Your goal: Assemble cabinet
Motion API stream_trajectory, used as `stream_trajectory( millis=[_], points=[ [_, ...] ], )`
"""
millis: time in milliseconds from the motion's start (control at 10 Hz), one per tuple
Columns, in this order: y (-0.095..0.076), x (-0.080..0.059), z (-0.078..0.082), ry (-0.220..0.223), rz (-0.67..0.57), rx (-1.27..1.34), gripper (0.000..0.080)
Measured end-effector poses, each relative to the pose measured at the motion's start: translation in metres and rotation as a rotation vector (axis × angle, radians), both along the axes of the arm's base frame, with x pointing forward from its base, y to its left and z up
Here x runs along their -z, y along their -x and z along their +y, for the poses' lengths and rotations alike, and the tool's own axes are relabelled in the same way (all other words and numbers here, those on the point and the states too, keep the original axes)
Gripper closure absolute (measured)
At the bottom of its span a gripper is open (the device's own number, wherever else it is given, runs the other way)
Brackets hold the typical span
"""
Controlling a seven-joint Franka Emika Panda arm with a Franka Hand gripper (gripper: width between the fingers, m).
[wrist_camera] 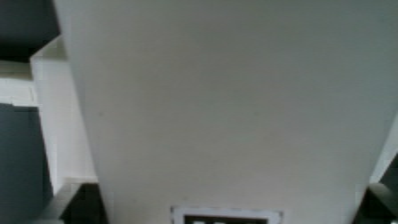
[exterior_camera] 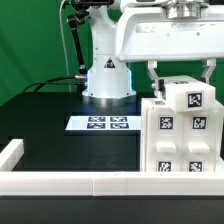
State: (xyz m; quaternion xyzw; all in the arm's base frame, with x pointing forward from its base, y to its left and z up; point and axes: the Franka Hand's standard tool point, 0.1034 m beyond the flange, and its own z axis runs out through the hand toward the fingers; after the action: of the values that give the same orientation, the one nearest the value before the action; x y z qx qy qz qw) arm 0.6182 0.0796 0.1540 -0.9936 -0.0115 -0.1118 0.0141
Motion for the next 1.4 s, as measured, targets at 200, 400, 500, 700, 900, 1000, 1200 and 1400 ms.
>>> stream_trajectory(
  millis=[200, 400, 500, 700, 900, 1000, 1200, 1400],
  points=[
    [-0.001, -0.001, -0.002, -0.026, 0.002, 0.12, 0.0239],
    [0.005, -0.002, -0.004, -0.074, 0.0, 0.325, 0.0239],
    [0.009, -0.002, -0.003, -0.095, -0.002, 0.424, 0.0239],
    [0.013, -0.001, -0.002, -0.144, 0.011, 0.582, 0.0239],
    [0.016, 0.0, 0.004, -0.191, 0.03, 0.708, 0.0239],
    [0.016, 0.001, 0.006, -0.196, 0.037, 0.716, 0.0239],
    [0.017, 0.001, 0.007, -0.237, 0.05, 0.838, 0.0239],
    [0.017, 0.001, 0.008, -0.271, 0.061, 0.933, 0.024]
  ],
)
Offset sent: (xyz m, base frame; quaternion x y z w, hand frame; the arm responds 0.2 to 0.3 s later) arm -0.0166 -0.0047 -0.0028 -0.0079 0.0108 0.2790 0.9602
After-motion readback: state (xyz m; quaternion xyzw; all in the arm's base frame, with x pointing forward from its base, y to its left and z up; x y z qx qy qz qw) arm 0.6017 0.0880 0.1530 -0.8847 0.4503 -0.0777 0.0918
